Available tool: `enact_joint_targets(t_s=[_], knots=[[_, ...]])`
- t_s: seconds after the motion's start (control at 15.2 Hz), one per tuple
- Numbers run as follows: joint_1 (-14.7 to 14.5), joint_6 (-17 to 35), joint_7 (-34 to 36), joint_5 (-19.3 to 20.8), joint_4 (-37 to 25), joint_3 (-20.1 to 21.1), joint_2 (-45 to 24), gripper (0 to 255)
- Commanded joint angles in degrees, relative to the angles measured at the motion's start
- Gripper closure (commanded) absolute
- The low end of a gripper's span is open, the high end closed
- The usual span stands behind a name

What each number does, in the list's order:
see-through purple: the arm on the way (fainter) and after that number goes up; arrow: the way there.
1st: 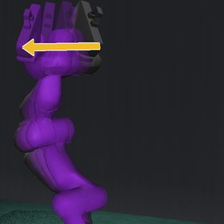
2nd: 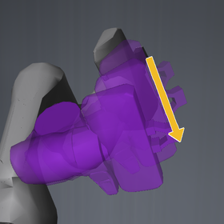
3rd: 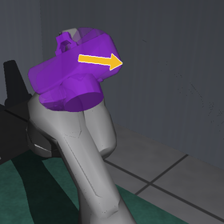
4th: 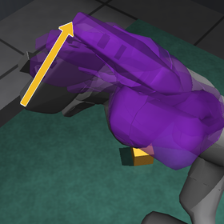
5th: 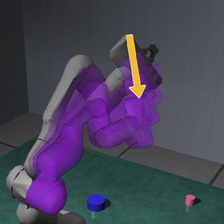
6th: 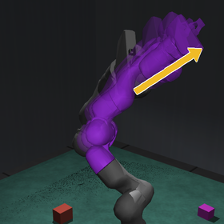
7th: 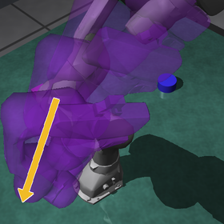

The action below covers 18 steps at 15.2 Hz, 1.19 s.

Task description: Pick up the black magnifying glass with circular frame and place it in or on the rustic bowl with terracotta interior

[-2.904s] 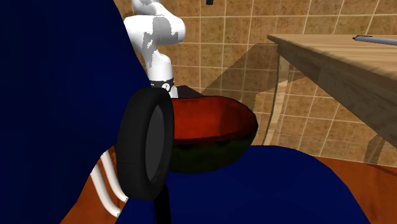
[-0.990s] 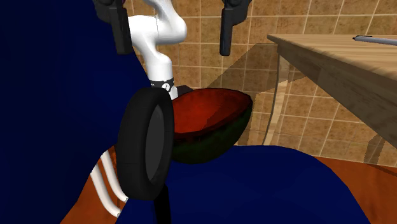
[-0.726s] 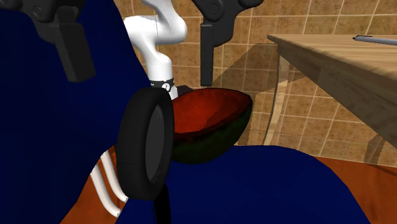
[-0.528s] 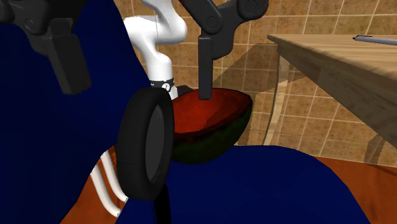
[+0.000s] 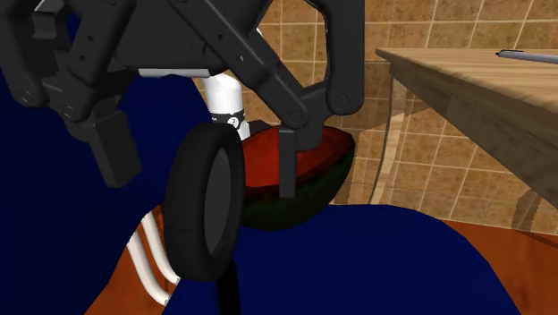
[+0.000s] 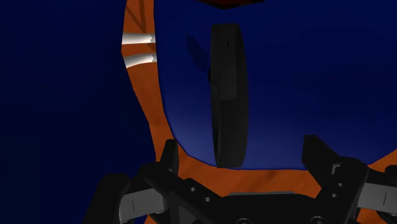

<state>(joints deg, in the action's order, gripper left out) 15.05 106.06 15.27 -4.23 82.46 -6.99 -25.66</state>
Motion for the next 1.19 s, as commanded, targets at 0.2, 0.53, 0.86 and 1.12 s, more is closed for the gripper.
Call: enact_joint_targets(t_s=[0.2, 0.53, 0.86, 1.12], knots=[[0.3, 0.1, -0.1, 0.1, 0.4, -0.2, -0.4, 0], [0.3, 0.3, 0.0, 0.1, 0.4, -0.2, -0.4, 255], [0.3, 0.2, 0.0, 0.1, 0.3, -0.2, -0.5, 255], [0.4, -2.0, 0.0, 0.2, -1.4, -0.3, 0.0, 255]])
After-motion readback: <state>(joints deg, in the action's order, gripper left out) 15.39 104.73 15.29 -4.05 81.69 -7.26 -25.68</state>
